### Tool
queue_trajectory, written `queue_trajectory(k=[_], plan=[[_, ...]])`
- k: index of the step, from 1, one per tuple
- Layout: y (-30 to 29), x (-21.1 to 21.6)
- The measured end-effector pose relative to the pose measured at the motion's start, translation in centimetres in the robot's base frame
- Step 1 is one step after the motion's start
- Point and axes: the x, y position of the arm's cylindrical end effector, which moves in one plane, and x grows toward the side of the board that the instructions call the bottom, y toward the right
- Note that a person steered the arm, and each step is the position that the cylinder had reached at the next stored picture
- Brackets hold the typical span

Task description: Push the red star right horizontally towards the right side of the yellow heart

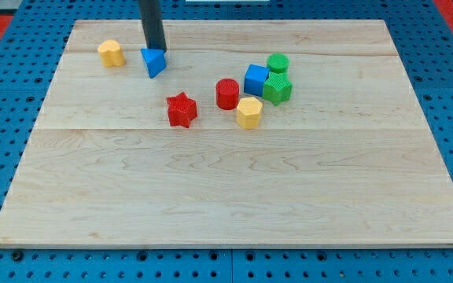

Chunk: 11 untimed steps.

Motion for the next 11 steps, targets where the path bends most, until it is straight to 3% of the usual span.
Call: queue_trajectory(k=[2, 3, 4, 5, 6, 7, 9, 11], plan=[[-1.0, 12.6], [4.5, 17.1], [8.3, 15.9], [7.2, 10.7], [8.0, 14.6], [4.5, 15.2], [3.1, 7.9], [3.1, 3.4]])
